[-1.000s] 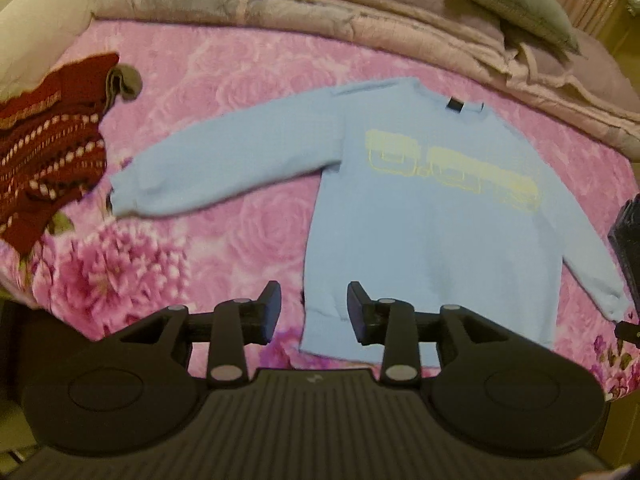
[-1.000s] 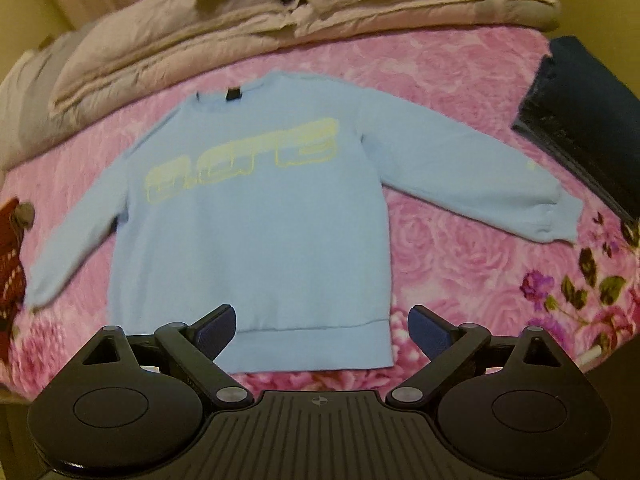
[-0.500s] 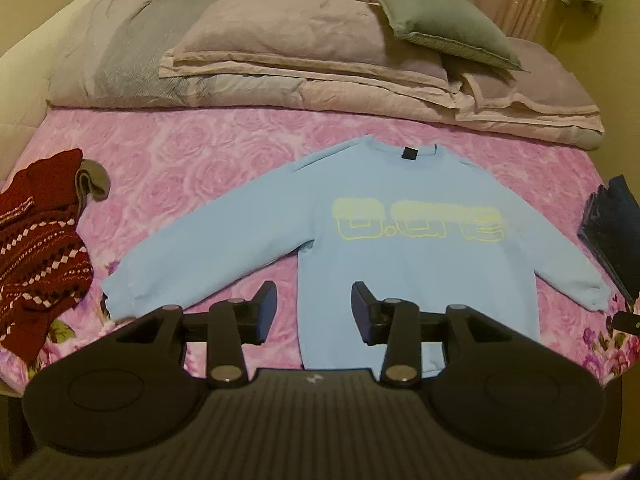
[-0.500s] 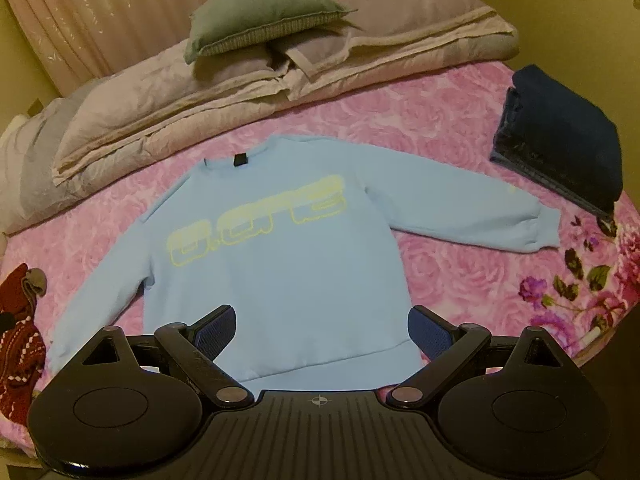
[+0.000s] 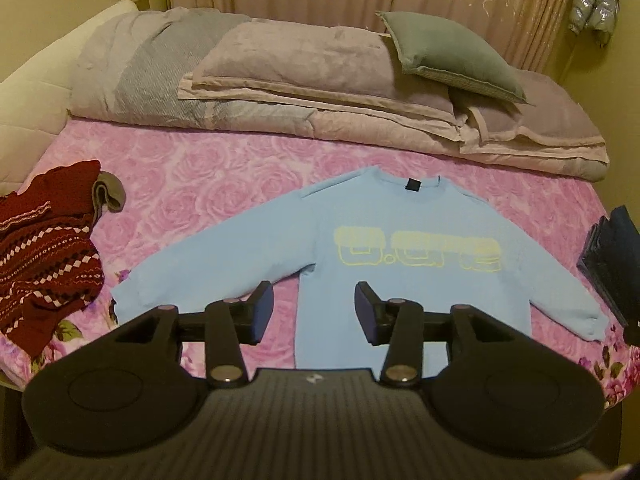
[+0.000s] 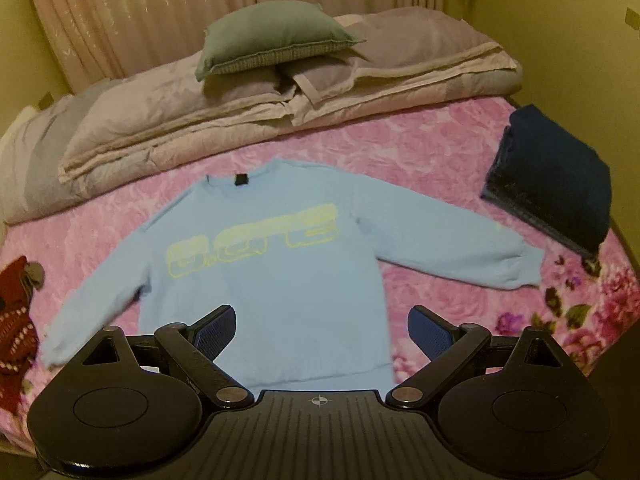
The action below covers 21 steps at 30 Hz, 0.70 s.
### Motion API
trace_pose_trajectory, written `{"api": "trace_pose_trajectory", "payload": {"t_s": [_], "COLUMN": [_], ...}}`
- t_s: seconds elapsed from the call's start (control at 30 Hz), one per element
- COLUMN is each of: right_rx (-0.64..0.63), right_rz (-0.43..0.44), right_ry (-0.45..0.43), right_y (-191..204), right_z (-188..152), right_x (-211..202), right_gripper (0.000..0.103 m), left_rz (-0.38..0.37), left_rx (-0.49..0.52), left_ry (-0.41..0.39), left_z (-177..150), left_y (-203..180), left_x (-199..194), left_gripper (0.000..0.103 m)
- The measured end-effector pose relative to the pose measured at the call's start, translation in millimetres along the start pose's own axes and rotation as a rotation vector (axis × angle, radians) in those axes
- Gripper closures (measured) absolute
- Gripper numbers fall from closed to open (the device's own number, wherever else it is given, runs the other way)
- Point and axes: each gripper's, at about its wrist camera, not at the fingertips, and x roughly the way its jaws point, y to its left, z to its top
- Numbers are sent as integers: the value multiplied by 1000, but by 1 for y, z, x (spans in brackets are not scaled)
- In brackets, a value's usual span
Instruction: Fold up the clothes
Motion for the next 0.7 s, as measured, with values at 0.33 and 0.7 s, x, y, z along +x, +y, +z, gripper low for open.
{"api": "trace_pose_trajectory", "payload": {"t_s": [0.33,0.7], "right_rx": [-13,-79], "right_rz": [-12,17], "right_ry": [21,54], "right_y": [-44,-78], "right_z": [-15,-39], "right_x": [-27,-45], "right_gripper": [8,8], "left_rz": [-25,26], "left_rx": [22,-25], "left_ry": [16,36], "left_z": [-30,-81], "left_y": [-60,-89], "left_x": [-27,-58], "left_gripper": [61,60]}}
